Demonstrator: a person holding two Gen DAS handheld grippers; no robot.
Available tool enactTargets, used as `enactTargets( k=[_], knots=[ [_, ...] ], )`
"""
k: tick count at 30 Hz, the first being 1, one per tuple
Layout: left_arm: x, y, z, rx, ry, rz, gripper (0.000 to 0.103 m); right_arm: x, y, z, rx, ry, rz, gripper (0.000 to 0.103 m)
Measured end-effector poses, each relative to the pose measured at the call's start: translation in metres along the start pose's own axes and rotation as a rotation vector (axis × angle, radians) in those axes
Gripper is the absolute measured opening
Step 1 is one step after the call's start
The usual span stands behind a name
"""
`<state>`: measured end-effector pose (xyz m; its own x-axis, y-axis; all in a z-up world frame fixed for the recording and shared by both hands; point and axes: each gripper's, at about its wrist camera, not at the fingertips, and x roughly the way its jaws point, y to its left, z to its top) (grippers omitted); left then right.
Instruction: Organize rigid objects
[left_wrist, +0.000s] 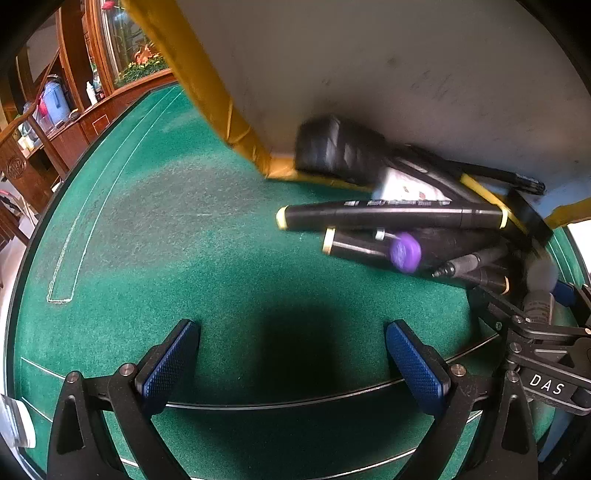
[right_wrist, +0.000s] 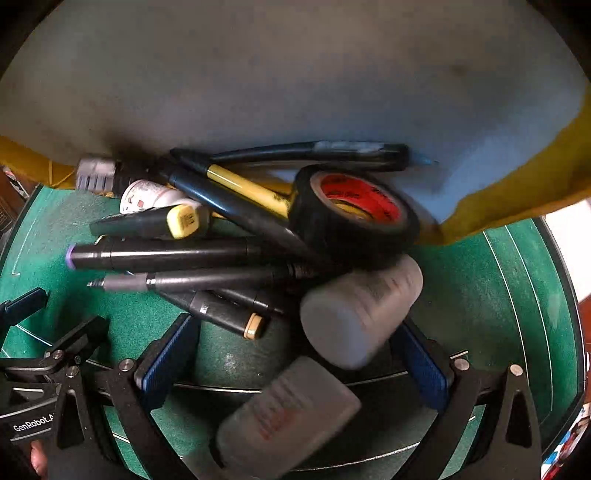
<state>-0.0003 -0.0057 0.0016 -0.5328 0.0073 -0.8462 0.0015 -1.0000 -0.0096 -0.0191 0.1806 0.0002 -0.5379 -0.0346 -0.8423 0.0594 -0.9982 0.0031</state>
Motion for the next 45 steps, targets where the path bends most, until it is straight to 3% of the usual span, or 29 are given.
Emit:
enactTargets(
  k=[21, 22, 45],
  knots=[
    [0.001, 0.0, -0.002, 0.001, -0.001, 0.0, 0.102, -0.001, -0.011, 0.004, 0.0, 0.0, -0.001, 0.103],
    [0.001, 0.0, -0.002, 0.0, -0.001, 0.0, 0.102, 0.002, 0.003, 0.0, -0.001, 0.0, -0.002, 0.103],
    [0.001, 0.0, -0.001, 0.0, -0.001, 0.0, 0.102, 0.006, 0.003, 0.001, -0.004, -0.002, 0.0, 0.103]
  ],
)
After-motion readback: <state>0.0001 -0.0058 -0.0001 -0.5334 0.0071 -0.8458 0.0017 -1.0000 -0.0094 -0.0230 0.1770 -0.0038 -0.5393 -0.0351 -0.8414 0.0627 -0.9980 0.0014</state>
